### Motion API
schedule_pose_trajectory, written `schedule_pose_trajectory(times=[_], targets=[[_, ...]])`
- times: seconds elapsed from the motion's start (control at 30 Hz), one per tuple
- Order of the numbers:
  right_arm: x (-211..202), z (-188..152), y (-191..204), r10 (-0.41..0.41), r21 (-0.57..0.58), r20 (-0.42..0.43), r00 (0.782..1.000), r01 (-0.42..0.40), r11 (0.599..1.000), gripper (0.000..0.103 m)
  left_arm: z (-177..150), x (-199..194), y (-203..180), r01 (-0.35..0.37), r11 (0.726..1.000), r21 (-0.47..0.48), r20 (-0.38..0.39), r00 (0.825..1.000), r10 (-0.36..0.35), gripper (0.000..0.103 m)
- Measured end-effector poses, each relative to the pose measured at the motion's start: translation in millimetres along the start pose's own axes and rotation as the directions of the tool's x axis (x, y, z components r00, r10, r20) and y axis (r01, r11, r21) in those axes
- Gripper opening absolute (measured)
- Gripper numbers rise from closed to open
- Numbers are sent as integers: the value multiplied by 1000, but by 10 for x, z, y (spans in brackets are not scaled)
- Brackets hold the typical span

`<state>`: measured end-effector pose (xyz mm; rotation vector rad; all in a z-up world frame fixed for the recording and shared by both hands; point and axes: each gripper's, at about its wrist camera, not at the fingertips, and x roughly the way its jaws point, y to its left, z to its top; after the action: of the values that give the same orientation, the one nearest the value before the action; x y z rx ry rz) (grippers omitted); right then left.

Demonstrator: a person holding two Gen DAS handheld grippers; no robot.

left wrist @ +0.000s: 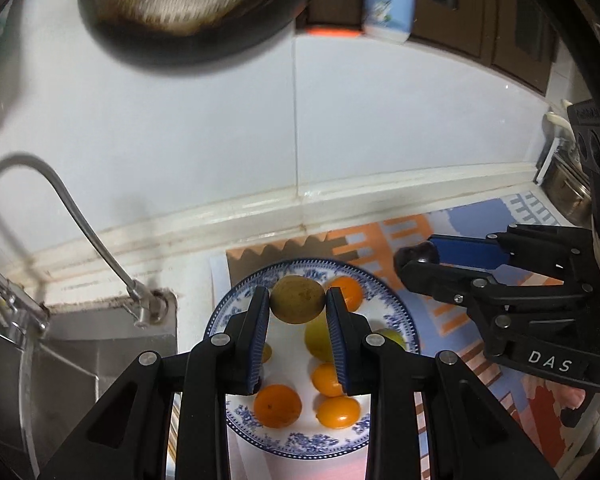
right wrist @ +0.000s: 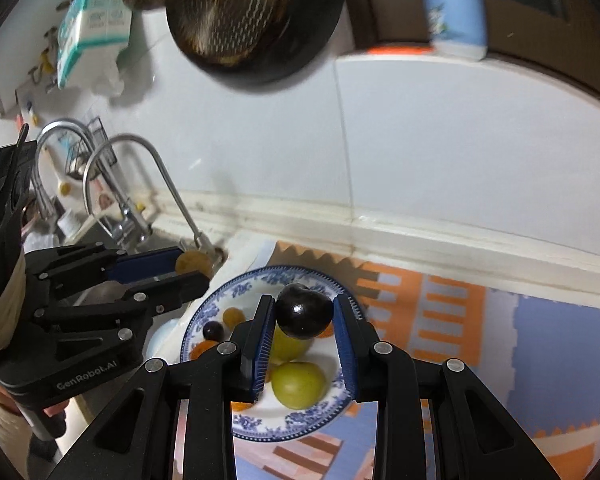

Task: Organize fruits
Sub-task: 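Carry both held fruits over the plate, then open left gripper over the plate while right gripper releases the plum there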

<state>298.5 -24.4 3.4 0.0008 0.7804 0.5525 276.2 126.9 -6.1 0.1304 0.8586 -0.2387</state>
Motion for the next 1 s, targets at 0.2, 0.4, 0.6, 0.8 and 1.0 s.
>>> schedule_pose_trajectory(times=[0.2,0.4,0.6,0.8,1.0], targets=[[414,98,31,43,-38,-89,995,-47,998,31,-8,243,147,-19,1000,-6,-37,999,19,29],[873,120,12,89,-46,-197,976,-99,994,31,-11,513,274,-24,1000,-7,-101,995,23,29],[1133,148,-32,73,-78,-246,967,-95,992,31,-31,709,340,6,1000,-29,-141,990,-10,29],[1201,196,-41,87,-76,-262,961,-110,991,31,-40,837,357,28,999,-46,-176,984,-36,29],[1259,182,-99,106,-35,-277,955,-120,992,31,-26,833,343,14,999,-39,-187,982,-21,36]])
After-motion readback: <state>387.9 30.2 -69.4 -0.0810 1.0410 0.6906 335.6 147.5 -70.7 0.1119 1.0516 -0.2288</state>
